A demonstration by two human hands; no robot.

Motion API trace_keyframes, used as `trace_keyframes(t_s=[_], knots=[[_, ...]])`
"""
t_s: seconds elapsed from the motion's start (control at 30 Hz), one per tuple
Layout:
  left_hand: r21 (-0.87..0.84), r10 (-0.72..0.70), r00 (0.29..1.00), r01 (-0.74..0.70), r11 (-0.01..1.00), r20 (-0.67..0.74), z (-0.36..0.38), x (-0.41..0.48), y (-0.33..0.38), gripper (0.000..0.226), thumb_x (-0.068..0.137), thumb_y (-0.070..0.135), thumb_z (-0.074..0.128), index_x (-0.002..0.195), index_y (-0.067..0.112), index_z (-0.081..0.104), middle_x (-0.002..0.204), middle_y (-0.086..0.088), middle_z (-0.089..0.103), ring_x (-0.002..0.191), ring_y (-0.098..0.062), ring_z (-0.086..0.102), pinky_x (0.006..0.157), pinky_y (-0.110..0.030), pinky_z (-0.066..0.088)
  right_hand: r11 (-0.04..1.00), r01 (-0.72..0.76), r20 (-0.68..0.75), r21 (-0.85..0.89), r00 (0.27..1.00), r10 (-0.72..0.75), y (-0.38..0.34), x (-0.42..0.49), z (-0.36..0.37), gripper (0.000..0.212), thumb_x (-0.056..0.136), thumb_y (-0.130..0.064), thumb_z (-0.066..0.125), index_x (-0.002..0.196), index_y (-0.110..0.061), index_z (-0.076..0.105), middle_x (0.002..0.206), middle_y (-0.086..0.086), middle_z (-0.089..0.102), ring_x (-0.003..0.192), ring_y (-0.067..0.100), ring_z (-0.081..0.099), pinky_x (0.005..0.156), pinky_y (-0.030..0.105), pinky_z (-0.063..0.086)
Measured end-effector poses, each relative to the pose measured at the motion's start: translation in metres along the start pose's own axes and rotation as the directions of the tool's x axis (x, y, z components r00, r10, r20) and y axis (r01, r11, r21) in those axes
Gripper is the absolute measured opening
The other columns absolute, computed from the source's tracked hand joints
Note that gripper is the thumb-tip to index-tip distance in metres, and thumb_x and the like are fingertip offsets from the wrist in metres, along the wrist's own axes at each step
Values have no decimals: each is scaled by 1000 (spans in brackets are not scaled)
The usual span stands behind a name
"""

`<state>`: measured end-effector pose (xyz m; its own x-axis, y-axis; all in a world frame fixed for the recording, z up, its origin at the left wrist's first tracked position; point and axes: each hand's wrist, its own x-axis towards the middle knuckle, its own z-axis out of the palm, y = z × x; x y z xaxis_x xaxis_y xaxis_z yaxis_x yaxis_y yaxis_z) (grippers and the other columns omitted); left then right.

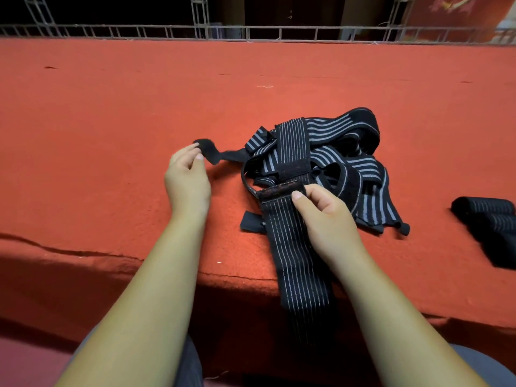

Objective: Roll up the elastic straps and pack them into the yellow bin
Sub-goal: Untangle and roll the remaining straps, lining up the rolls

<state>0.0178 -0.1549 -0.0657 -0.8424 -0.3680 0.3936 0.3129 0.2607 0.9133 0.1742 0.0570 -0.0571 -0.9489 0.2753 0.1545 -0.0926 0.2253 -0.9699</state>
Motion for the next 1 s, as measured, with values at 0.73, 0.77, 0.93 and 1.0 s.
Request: trace_keyframes(t_s=[0.73, 0.77, 0.93, 1.0], knots=[[-272, -277, 779, 491, 828, 563, -13, -64, 60, 27, 102, 16, 74, 129, 14, 71, 108, -12, 82, 83, -16, 77, 67, -28, 59, 872, -90, 272, 482, 961, -52, -21, -7, 5, 45, 109, -14, 55, 152, -25, 61, 142, 4, 73, 134, 22, 68, 106, 31, 58], [-241, -269, 763, 483, 842, 588, -11, -67, 59, 31, 102, 17, 74, 132, 13, 69, 111, -12, 81, 83, -15, 78, 65, -26, 58, 867, -96, 277, 489, 959, -50, -21, -7, 5, 45, 109, -14, 55, 152, -25, 61, 141, 6, 73, 133, 23, 68, 107, 32, 58], [-166, -288, 657, 538, 827, 696, -5, -70, 54, 29, 105, 18, 70, 131, 8, 66, 99, -5, 81, 77, -16, 76, 67, -32, 59, 907, -66, 218, 416, 975, -29, -17, -5, 1, 22, 109, -21, 62, 123, -12, 76, 129, 27, 73, 112, 33, 70, 112, 64, 49], [-148, -309, 610, 582, 799, 730, -7, -68, 54, 19, 109, 23, 64, 124, 12, 68, 92, -5, 76, 68, -15, 70, 66, -32, 61, 932, -38, 171, 362, 985, -26, -15, -2, 0, 18, 109, -23, 63, 112, -11, 76, 119, 27, 74, 103, 29, 69, 106, 62, 53]])
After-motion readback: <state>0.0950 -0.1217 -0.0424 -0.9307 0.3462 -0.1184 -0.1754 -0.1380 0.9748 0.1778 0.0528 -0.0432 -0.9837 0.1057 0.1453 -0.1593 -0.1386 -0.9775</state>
